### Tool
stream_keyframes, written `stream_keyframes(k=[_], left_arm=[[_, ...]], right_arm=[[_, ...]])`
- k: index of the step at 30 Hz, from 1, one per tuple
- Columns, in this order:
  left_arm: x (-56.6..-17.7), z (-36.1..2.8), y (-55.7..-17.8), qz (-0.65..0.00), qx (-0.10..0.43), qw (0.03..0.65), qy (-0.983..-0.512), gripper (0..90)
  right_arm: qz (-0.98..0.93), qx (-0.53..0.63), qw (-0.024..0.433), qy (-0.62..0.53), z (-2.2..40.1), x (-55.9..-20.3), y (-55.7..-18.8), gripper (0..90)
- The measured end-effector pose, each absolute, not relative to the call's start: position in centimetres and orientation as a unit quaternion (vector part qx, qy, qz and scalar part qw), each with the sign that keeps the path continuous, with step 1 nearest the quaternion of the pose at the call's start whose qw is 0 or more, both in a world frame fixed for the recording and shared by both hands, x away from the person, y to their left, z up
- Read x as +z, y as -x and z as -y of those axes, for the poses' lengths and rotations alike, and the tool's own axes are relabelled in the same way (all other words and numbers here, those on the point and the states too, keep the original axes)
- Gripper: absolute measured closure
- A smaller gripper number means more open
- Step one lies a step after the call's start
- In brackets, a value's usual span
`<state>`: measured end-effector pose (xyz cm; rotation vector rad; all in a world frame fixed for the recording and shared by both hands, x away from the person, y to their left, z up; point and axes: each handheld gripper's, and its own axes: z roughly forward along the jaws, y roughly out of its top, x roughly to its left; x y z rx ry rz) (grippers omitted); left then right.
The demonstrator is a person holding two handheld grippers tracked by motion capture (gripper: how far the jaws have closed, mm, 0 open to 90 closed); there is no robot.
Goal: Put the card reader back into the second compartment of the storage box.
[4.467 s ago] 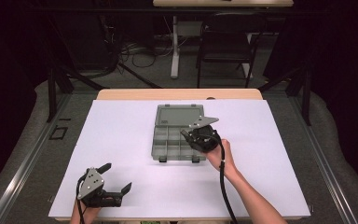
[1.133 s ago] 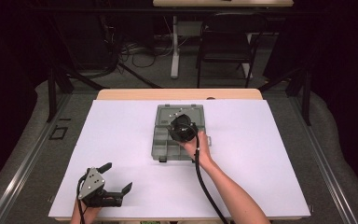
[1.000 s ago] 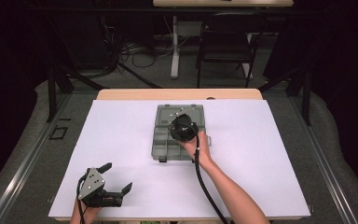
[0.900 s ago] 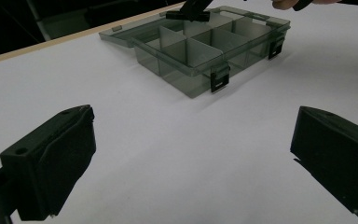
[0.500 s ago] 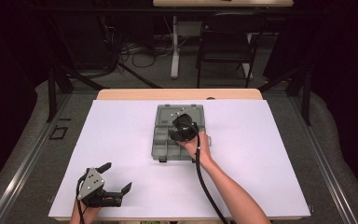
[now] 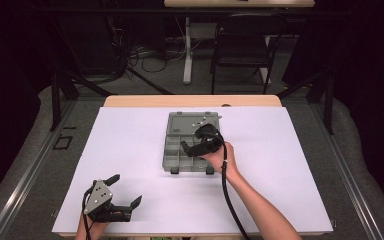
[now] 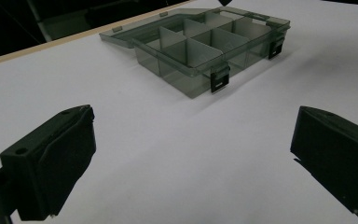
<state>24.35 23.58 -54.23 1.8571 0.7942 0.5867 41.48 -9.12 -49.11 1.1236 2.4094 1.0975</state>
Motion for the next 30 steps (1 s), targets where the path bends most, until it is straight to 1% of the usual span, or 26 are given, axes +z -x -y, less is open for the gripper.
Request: stream_keyframes(k=[7,11,18,30], left_arm=[[-54.2,-23.5,-24.3,-0.328,0.243,0.495,-0.767,0.1],[-54.2,-23.6,-24.3,-0.328,0.243,0.496,-0.766,0.2],[-54.2,-23.5,-24.3,-0.326,0.241,0.497,-0.767,0.1],[-54.2,-23.5,-24.3,-0.329,0.241,0.497,-0.766,0.1]], right_arm=[[-0.830,0.391,0.125,-0.378,11.2,-48.8,-40.4,7.7],[-0.829,0.396,0.128,-0.374,12.5,-48.6,-39.3,6.0],[-0.825,0.410,0.139,-0.363,14.5,-48.4,-36.9,4.4],[-0.809,0.441,0.170,-0.349,17.6,-48.7,-32.2,3.0]])
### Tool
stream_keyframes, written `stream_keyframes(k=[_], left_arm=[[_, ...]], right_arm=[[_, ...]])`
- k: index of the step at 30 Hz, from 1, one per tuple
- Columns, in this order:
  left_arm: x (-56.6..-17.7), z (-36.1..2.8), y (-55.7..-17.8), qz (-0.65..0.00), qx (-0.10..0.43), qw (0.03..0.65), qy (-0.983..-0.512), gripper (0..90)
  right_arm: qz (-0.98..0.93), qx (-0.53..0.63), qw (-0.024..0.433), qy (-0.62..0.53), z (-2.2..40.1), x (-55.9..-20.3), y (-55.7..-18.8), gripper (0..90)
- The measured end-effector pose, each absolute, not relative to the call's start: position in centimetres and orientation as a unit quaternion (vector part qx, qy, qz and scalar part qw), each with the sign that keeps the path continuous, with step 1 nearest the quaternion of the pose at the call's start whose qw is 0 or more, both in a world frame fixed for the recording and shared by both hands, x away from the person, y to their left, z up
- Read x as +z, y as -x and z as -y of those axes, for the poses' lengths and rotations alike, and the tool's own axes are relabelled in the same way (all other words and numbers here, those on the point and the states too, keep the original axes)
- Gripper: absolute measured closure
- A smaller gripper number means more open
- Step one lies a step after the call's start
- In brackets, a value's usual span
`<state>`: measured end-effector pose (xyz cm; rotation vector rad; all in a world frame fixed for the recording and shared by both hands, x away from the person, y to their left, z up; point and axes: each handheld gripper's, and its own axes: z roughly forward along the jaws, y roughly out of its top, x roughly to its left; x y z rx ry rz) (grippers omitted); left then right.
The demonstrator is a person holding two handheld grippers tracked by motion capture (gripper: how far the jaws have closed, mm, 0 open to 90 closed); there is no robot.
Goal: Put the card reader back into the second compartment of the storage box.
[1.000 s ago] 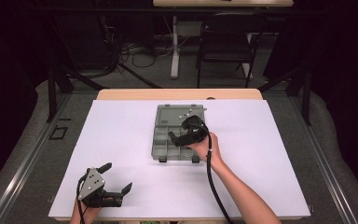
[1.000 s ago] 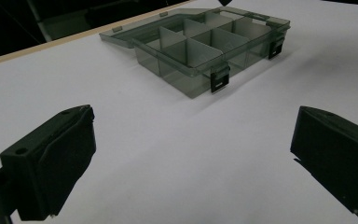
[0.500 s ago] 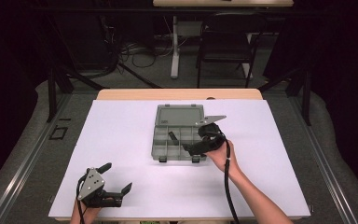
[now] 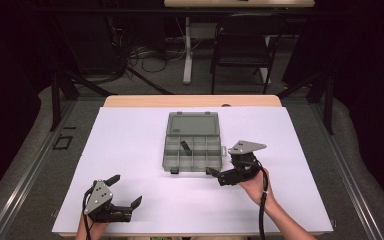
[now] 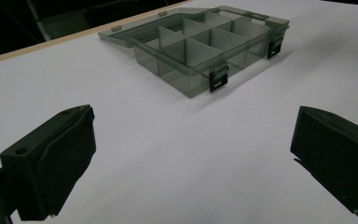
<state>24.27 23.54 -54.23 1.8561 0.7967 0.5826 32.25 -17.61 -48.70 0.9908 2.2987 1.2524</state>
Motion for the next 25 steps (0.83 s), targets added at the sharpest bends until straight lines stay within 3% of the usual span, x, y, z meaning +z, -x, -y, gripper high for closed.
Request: stream_keyframes(k=[25], left_arm=[[-54.3,-23.3,-24.4,-0.330,0.236,0.493,-0.770,0.1]], right_arm=[[-0.785,0.462,0.228,-0.344,22.6,-52.1,-25.4,0.0]])
